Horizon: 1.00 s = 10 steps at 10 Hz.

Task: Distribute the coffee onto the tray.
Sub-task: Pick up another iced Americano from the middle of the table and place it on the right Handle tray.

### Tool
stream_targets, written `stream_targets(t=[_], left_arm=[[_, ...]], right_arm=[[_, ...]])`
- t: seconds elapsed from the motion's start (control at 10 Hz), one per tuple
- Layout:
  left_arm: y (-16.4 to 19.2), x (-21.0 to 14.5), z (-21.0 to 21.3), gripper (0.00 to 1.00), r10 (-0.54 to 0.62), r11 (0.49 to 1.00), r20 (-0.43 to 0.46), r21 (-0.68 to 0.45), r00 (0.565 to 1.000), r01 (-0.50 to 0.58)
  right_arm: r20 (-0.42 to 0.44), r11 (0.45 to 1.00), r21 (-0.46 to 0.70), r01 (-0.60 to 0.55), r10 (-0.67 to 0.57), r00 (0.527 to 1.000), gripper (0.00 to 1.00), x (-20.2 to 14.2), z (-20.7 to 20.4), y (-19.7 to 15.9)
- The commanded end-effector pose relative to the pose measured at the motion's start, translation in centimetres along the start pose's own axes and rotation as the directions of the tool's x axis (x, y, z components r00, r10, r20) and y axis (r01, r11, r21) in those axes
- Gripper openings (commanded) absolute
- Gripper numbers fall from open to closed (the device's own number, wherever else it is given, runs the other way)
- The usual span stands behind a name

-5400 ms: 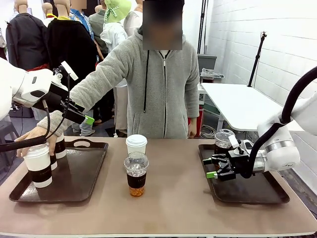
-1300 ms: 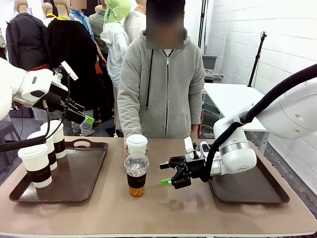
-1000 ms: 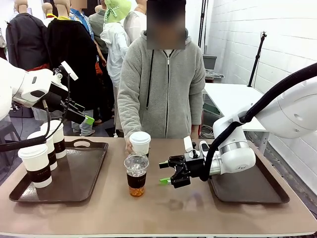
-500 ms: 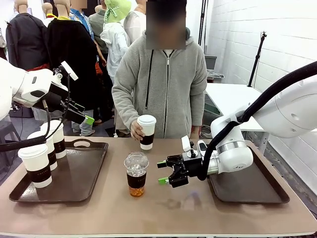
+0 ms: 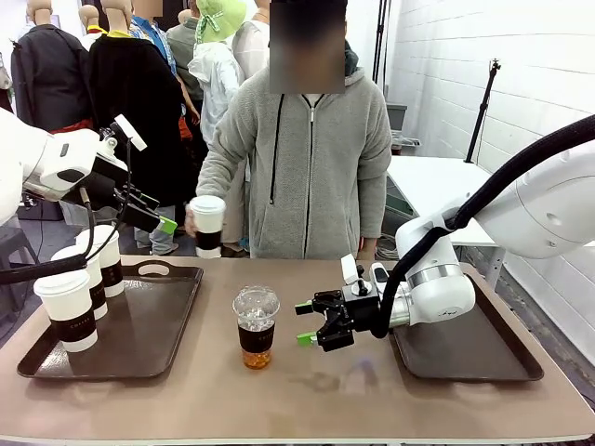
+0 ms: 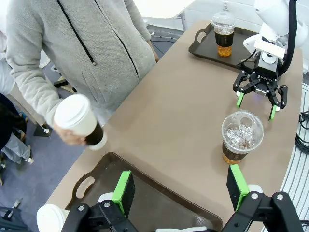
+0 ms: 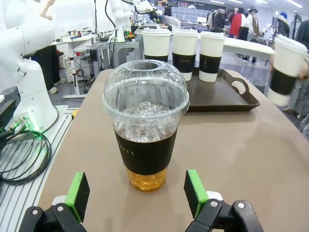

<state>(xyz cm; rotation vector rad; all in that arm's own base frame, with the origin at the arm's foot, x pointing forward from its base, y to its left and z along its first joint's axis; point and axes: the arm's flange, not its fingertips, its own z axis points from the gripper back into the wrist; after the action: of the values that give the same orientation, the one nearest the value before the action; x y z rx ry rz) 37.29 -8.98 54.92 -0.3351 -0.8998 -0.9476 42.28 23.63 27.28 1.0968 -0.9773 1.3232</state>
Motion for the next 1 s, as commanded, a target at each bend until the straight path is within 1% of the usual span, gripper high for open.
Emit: stream_targets(t=[0.0,0.3,0.6,0.9], left_arm=[[0.3,-0.3,-0.1,1.0,-0.012,1.0,0.004,-0.008,1.0,0.012],[0.3,-0.3,-0.1,1.0,-0.012,1.0,0.004,-0.008,1.0,0.012],[0.3,-0.3,-0.1,1.0,-0.012,1.0,0.004,-0.008,1.0,0.012],[0.3,-0.3,-0.1,1.0,-0.012,1.0,0.004,-0.008,1.0,0.012]], right_arm=[[0.015,1.0,-0.011,-0.006,0.006,1.0,1.0,-0.1,-0.6,-0.3],[0.026,1.0,0.018,0.002,-0.002,1.0,1.0,-0.5,-2.3,-0.9],[0.046,1.0,0.009,-0.008,0.007,0.999,1.0,-0.6,-3.4,-1.6],[0.048,1.0,0.026,-0.015,0.014,0.999,1.0,-0.5,-4.7,-2.0]])
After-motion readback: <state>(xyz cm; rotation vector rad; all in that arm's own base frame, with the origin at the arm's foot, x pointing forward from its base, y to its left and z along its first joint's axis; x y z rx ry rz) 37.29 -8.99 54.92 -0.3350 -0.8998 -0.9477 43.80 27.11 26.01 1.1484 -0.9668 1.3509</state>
